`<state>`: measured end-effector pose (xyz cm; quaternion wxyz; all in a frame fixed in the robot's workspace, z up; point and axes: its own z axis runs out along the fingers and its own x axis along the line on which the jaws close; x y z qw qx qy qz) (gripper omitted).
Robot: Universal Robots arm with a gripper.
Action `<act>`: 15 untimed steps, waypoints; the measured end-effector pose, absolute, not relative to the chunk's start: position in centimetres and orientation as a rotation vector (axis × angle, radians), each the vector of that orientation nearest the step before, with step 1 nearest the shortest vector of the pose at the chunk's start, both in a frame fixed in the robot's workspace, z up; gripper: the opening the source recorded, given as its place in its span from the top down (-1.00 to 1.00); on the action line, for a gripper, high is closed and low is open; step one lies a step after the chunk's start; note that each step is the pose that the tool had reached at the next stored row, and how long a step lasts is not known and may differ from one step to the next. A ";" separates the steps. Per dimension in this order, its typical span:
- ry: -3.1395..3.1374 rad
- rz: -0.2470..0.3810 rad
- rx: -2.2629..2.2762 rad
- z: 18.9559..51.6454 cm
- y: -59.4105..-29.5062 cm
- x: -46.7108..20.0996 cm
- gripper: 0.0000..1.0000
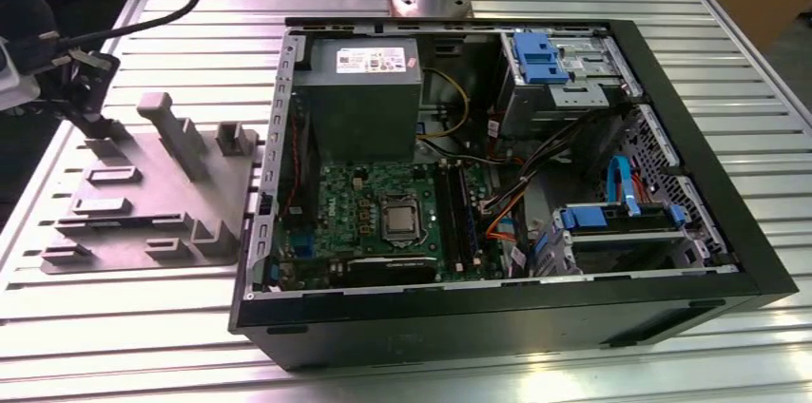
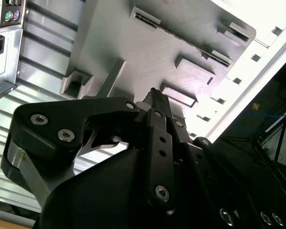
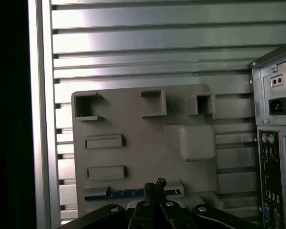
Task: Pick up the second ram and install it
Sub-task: 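Reach for the second ram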
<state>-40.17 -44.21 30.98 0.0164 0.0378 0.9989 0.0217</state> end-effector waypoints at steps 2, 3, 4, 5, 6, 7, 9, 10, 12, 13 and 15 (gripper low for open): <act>3.106 0.068 0.118 30.7 -44.5 -40.3 0.80; 3.106 0.068 0.117 30.6 -44.6 -40.3 0.80; 3.106 0.068 0.117 30.4 -44.7 -40.4 0.80; 3.106 0.068 0.117 30.3 -44.8 -40.5 0.80; 3.106 0.067 0.118 30.2 -45.0 -40.5 0.80; 3.106 0.067 0.118 30.0 -45.1 -40.6 0.80; 3.106 0.068 0.118 29.8 -45.4 -40.7 0.80; 3.106 0.068 0.118 29.6 -45.6 -40.8 0.80; 3.106 0.068 0.118 29.4 -45.8 -40.9 0.80; 3.106 0.068 0.118 29.2 -46.0 -41.0 0.80; 3.106 0.068 0.118 29.0 -46.3 -41.1 0.80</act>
